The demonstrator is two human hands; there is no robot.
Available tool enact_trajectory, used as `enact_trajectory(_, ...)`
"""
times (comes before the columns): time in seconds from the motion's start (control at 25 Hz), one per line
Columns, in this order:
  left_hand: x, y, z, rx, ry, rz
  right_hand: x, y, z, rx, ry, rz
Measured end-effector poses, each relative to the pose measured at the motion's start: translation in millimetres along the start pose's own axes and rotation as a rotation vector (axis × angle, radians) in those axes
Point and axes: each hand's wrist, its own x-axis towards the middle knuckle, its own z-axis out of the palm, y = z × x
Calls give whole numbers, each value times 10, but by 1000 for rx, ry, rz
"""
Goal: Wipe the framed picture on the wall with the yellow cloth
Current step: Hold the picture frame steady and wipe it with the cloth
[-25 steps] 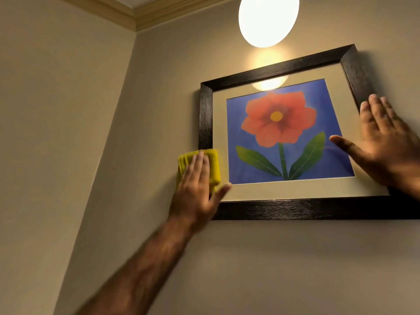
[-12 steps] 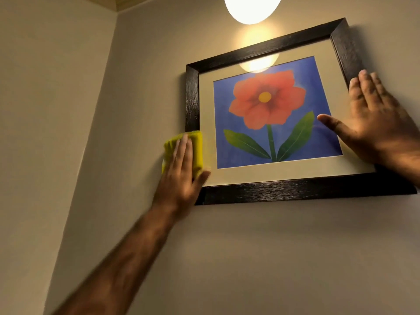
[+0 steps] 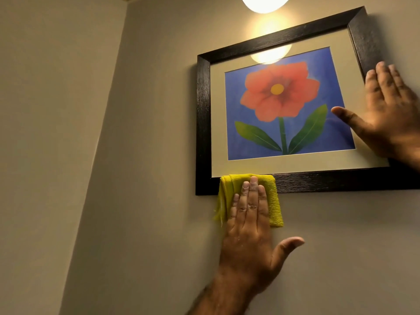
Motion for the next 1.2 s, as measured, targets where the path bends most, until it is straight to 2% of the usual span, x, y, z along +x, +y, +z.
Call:
enact_trajectory(0.08, -12, -57, -46, 37, -1, -15, 16, 54, 58, -17, 16, -9)
enact_trajectory(0.28, -159, -657, -194, 105, -56, -184, 37, 101, 126, -38, 30, -10)
enact_trajectory(0.4, -27, -863, -200, 64, -50, -173, 27, 94, 113, -32, 22, -3)
enact_trajectory(0.6, 1047, -1149, -379, -10, 26, -127, -11, 10, -14, -6, -1, -8)
enact_trajectory(0.76, 2048, -1413, -576, -54, -50, -168, -37, -97, -170, 12, -47, -8)
enact_trajectory(0.88, 2403, -1507, -645, -11, -84, -177, -69, -132, -231, 4, -78, 4)
enact_trajectory(1.0, 2252, -1477, -612, -8, -56, -168, -54, -158, -243, 2, -84, 1)
enact_trajectory(1.2, 1207, -1221, -439, 17, -48, -113, -72, -138, -217, 7, -82, 20)
